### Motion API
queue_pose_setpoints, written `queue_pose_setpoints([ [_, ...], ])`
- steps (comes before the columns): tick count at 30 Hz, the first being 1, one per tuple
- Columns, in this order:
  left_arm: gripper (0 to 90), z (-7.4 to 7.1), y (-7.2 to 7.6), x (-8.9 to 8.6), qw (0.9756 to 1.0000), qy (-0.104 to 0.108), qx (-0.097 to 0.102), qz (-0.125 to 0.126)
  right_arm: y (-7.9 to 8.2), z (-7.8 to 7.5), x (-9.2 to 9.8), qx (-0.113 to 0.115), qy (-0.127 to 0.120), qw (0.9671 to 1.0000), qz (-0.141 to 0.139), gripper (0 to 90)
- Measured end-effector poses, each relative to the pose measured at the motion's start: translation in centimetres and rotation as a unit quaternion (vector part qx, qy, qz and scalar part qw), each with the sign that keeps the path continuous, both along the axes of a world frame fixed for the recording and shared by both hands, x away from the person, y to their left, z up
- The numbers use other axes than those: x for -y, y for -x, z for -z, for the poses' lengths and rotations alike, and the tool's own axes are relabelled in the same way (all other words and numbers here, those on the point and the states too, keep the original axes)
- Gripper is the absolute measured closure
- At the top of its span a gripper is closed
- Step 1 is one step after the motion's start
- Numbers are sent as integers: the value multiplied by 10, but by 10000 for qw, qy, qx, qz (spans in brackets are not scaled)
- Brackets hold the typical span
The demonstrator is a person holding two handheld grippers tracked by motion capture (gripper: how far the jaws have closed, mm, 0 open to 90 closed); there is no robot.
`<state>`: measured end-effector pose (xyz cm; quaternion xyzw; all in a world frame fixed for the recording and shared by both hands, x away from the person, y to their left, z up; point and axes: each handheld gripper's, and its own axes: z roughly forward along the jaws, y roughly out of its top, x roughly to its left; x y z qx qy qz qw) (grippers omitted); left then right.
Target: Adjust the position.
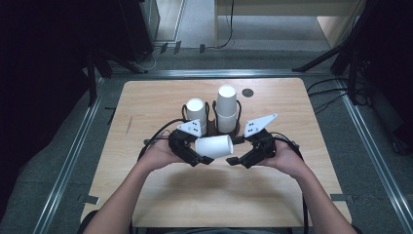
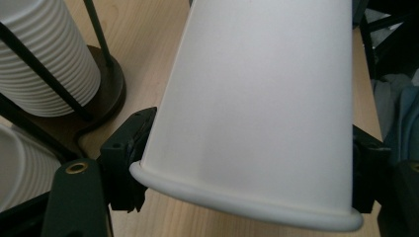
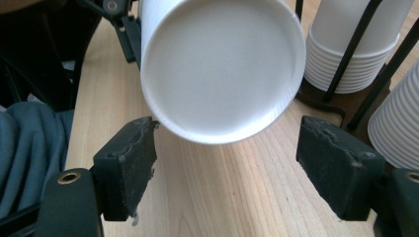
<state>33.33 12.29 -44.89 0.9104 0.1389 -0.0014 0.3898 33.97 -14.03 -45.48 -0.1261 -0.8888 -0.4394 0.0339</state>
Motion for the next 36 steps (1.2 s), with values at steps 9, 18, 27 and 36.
queue_pose_setpoints([
  [9,237,-7,-10,4,9992,-365,-66,124,-2,6,-3,96,172,9997,145,232],
  [18,236,-3,-18,11,9960,-787,-194,383,1,10,-4,222,320,9991,194,232],
  [27,236,10,-23,21,9909,-1200,-279,535,2,14,-6,280,430,9984,233,233],
  [36,229,23,-22,30,9861,-1437,-408,722,4,20,-17,297,520,9982,-18,247],
])
